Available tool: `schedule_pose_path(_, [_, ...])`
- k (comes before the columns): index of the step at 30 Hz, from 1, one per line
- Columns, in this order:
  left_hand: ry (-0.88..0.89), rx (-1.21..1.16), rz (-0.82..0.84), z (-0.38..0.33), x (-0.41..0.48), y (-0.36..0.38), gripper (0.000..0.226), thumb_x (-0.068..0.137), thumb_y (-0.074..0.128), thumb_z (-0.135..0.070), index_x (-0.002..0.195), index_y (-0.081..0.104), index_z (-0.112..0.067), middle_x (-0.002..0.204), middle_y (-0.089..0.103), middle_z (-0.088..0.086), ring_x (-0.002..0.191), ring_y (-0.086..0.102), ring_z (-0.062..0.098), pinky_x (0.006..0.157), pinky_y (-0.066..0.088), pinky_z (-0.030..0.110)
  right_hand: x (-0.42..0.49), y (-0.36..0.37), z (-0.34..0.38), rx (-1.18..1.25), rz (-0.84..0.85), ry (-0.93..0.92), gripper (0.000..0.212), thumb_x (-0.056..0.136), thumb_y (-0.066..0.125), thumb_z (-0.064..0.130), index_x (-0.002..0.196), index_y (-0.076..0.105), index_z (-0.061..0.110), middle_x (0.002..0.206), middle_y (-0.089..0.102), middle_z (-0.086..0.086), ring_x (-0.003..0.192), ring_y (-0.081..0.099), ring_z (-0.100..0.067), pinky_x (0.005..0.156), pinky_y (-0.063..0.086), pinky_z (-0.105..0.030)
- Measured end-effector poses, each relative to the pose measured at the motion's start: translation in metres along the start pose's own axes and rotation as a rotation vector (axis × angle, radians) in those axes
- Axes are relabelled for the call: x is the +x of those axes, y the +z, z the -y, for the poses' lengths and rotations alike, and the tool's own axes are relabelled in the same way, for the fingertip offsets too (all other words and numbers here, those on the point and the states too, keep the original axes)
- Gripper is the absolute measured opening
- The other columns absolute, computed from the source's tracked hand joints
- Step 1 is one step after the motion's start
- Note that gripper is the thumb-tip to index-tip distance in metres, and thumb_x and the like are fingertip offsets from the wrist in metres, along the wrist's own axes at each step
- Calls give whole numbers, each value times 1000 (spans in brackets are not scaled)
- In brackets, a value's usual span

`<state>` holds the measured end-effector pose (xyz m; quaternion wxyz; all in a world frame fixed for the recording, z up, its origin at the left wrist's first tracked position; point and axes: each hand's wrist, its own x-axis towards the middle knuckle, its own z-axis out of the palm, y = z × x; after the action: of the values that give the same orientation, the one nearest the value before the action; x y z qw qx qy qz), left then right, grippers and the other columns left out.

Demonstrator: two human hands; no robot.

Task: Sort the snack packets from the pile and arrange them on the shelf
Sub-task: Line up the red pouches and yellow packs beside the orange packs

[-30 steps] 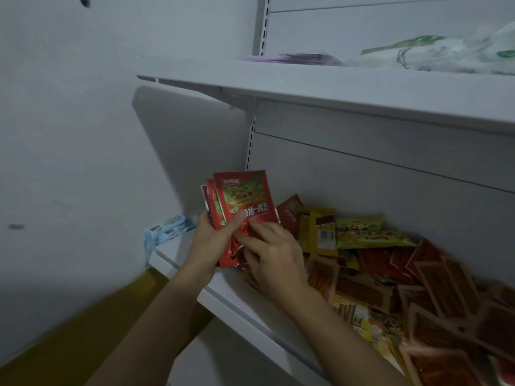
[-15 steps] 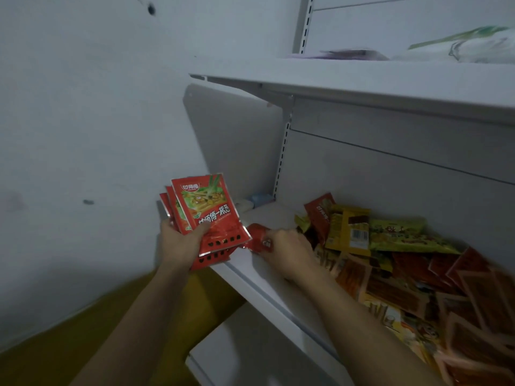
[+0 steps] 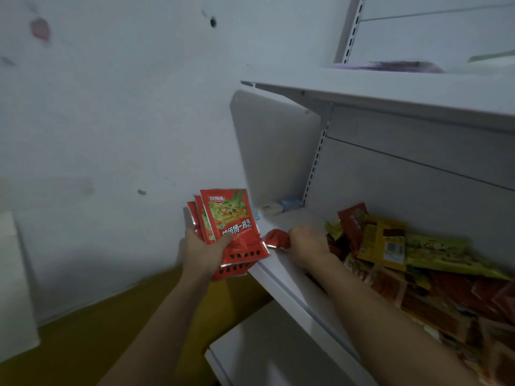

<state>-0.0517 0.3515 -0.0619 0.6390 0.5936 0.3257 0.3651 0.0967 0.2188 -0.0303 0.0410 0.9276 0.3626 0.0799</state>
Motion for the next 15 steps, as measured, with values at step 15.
schedule_pose_path(15, [-23, -85, 189, -8, -2, 14, 46, 86, 72, -34, 120, 43, -25, 94, 62, -13, 73, 67, 6, 59, 51, 25, -24, -29, 1, 1018, -340, -72, 29, 91, 66, 6, 74, 75, 28, 135, 52, 6, 123, 51, -17, 87, 57, -37])
